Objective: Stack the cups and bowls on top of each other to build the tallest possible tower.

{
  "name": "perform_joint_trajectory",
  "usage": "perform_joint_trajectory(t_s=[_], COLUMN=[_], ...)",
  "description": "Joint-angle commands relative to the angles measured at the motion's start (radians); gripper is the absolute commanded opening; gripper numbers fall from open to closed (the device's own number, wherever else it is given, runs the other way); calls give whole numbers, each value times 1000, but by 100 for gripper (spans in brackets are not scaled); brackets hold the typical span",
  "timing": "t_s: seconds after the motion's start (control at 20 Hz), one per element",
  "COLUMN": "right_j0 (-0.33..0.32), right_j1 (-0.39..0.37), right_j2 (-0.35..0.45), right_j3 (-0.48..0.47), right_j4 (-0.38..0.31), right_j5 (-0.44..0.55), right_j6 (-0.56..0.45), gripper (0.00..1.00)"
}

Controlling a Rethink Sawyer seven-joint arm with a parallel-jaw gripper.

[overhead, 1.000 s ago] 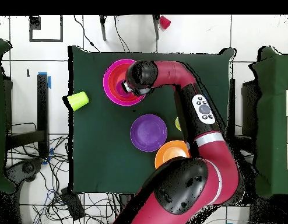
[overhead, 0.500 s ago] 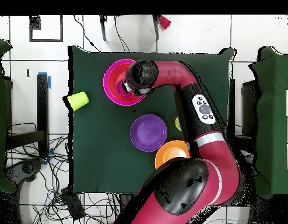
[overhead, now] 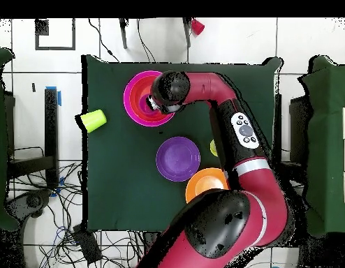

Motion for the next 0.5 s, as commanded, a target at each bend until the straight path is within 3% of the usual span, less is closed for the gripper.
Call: perform_joint_trajectory(t_s=[0.05, 0.5], right_j0=[13, 12], right_j1=[38, 50], right_j2=[-11, -2], right_j3=[-35, -60], right_j4=[-48, -37], right_j5=[26, 48], right_j6=[-238, -248], gripper=[0, 0])
